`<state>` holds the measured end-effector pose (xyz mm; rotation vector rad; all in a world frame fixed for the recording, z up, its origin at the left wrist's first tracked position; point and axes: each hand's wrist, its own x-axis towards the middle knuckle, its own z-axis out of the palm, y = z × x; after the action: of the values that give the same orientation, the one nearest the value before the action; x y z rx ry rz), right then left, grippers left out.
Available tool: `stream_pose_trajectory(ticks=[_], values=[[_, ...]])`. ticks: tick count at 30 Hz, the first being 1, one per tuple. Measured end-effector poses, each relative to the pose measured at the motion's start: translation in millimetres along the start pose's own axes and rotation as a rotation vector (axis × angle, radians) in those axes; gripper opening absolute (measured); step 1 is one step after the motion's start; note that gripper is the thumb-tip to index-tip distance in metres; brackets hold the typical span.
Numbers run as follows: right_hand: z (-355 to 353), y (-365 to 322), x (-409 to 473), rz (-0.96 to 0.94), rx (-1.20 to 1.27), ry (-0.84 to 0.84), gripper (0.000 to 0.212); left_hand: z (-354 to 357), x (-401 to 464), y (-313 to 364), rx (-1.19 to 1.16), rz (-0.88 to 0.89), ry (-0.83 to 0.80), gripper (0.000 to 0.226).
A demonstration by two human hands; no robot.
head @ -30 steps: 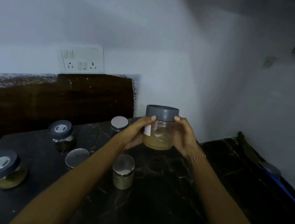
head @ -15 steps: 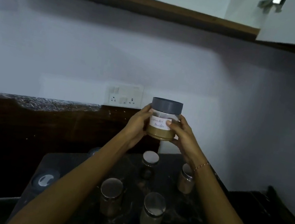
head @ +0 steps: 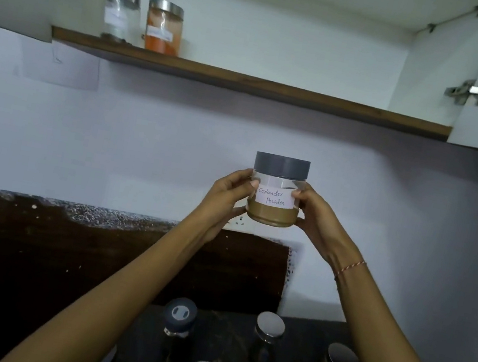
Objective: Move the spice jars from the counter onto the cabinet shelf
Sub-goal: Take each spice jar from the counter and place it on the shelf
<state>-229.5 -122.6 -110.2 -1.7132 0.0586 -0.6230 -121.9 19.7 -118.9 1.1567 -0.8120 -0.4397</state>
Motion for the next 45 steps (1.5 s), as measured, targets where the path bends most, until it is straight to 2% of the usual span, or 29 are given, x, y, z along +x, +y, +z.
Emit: stream_pose_trajectory(ticks=[3,9,16,20,24,30,42,45], values=[[7.8,-10.0,8.5,-0.037,-0.003,0.001,0.043,-7.5,4.3,15.2,0.021,0.032,0.028,0.036],[23.0,-42.8,38.8,-0.125,-0.026,0.021,0.038,-22.1,20.9,62.4,0.088,0.134,0.079,0.041],[39.3,-130.8,97.5,-0.318,-0.057,-0.045,0.036,-41.5,60.3,148.5,0.084,0.320,0.086,0.036],[47.6,-173.2,149.4,-0.355,-0.055,-0.060,0.042,-54.1,97.1,198.3,0.152,0.420,0.140,0.040],[63.1,-180.7,211.3,-0.296,-0.039,-0.060,0.047,-78.9,141.0,224.9,0.242,0.362,0.214,0.040],[86.1,-162.2,275.7,-0.182,-0.100,-0.100,0.040,-122.6,189.7,225.4,0.410,0.243,0.310,0.047],[111.0,-146.7,328.6,-0.094,-0.286,-0.001,0.044,-149.4,240.4,211.5,0.398,0.166,0.405,0.046],[112.0,-142.2,334.2,-0.071,-0.327,-0.009,0.041,-153.7,246.0,210.1,0.386,0.101,0.400,0.036]])
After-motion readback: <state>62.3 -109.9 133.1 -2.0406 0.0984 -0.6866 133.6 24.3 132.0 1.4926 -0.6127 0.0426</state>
